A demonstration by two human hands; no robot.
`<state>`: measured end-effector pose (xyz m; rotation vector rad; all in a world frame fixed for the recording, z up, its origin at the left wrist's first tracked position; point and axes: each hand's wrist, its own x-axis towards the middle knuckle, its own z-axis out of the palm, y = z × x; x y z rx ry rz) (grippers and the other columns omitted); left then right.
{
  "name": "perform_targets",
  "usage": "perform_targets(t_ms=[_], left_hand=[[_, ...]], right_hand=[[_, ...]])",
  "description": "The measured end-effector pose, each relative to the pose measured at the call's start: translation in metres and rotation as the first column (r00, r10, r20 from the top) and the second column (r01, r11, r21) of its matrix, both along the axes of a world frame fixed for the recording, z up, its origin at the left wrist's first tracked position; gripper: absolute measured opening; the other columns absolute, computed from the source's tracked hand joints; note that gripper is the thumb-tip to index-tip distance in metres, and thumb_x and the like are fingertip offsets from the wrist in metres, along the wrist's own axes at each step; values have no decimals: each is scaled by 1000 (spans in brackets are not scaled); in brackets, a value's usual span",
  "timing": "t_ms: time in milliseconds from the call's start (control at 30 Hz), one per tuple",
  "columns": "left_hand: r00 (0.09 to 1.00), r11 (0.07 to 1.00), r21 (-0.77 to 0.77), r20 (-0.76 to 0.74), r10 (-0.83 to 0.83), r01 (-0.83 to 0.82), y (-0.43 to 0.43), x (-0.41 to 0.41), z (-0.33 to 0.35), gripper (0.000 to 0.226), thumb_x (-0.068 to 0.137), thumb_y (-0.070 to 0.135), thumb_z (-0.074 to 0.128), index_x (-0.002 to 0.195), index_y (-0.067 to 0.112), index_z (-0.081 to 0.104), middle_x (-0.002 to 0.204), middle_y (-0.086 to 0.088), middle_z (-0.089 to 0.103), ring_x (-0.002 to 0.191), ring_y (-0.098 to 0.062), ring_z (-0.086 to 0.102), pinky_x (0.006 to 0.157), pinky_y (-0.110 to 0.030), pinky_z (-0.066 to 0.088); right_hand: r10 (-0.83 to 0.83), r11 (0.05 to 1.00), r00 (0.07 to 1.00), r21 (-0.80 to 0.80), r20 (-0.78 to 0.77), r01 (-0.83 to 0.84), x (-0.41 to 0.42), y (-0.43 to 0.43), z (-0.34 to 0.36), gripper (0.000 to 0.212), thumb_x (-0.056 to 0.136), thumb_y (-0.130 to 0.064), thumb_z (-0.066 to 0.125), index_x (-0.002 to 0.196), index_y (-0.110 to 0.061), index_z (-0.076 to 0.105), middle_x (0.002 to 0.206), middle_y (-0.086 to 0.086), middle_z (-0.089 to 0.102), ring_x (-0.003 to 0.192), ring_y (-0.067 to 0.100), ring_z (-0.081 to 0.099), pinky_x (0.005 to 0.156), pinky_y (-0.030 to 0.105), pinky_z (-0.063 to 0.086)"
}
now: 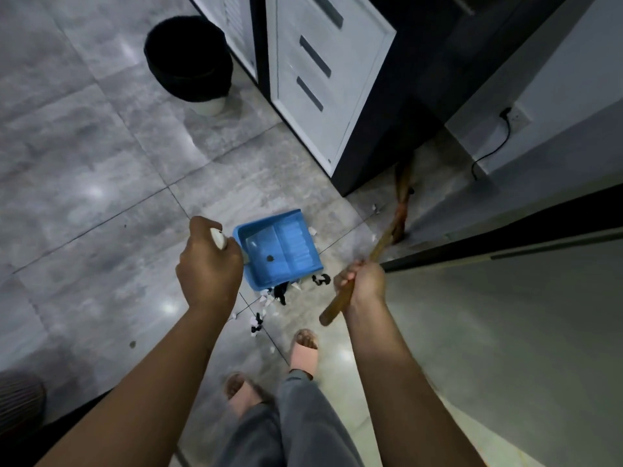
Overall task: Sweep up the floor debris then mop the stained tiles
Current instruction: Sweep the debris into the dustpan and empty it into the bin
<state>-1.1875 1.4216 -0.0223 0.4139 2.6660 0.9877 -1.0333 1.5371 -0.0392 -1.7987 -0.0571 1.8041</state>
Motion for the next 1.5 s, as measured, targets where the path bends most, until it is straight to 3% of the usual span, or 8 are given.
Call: perform_targets(t_ms=[133, 333, 467, 600, 667, 967, 1133, 1500], left_hand=[[999, 1000, -21, -35, -17, 16, 16, 2, -7, 17, 86, 20, 57, 100, 25, 48, 76, 3, 59, 66, -22, 55, 61, -30, 39], [997, 999, -29, -63, -40, 38, 36, 4, -19, 20, 85, 16, 57, 99, 27, 48, 73, 9, 58, 63, -20, 55, 58, -29, 36], [996, 998, -26, -78, -52, 50, 44, 6, -23, 18, 86, 19, 58, 98, 29, 48, 75, 8, 60, 63, -19, 54, 58, -30, 36], [997, 998, -39, -71, -42, 40, 50, 10, -20, 18, 84, 18, 56, 99, 26, 49, 75, 7, 59, 64, -19, 52, 62, -29, 34], [998, 999, -30, -61, -36, 34, 54, 11, -17, 18, 84, 17, 57, 98, 26, 49, 73, 9, 57, 62, -17, 50, 62, -30, 34], [997, 998, -29, -51, -58, 57, 55, 15, -16, 18, 84, 19, 57, 98, 29, 50, 70, 14, 55, 62, -5, 50, 61, -32, 38], [995, 997, -26, -69, -73, 71, 50, 17, -21, 18, 86, 20, 59, 99, 29, 50, 70, 17, 54, 60, -6, 51, 55, -29, 36], [998, 1000, -12, -57, -23, 22, 47, 6, -6, 19, 83, 18, 58, 96, 29, 50, 68, 14, 55, 60, -4, 50, 54, -28, 33]], right_hand=[[17, 998, 995, 59, 101, -23, -4, 73, -28, 29, 98, -13, 27, 70, -16, 35, 54, -2, 33, 35, 10, 29, 35, 15, 25], [101, 995, 991, -10, 84, -100, 22, 155, -65, 33, 100, -22, 27, 67, -20, 31, 39, -5, 33, 28, 11, 31, 42, 9, 29], [-99, 995, 961, -18, -257, 97, 43, 152, -83, 31, 99, -8, 30, 70, -17, 37, 37, -4, 38, 22, 6, 36, 27, 10, 29], [-377, 922, 680, -188, -629, 338, 54, 105, -81, 36, 103, -18, 33, 68, -12, 39, 44, -2, 38, 24, 6, 34, 27, 12, 26], [-382, 920, 635, -213, -672, 328, 56, 88, -69, 43, 107, -30, 29, 71, -11, 42, 44, -2, 38, 24, 6, 34, 27, 12, 27], [-364, 911, 739, -51, -567, 409, 42, 140, -59, 38, 107, -21, 26, 74, -13, 41, 46, -5, 37, 26, 5, 34, 25, 17, 29], [-208, 976, 929, -8, -305, 215, 42, 164, -90, 36, 105, -19, 26, 71, -16, 35, 40, -5, 36, 23, 7, 34, 28, 12, 28], [-224, 974, 899, -97, -375, 202, 39, 45, -37, 28, 107, -21, 32, 80, -17, 39, 53, -7, 35, 28, 4, 30, 26, 15, 26]])
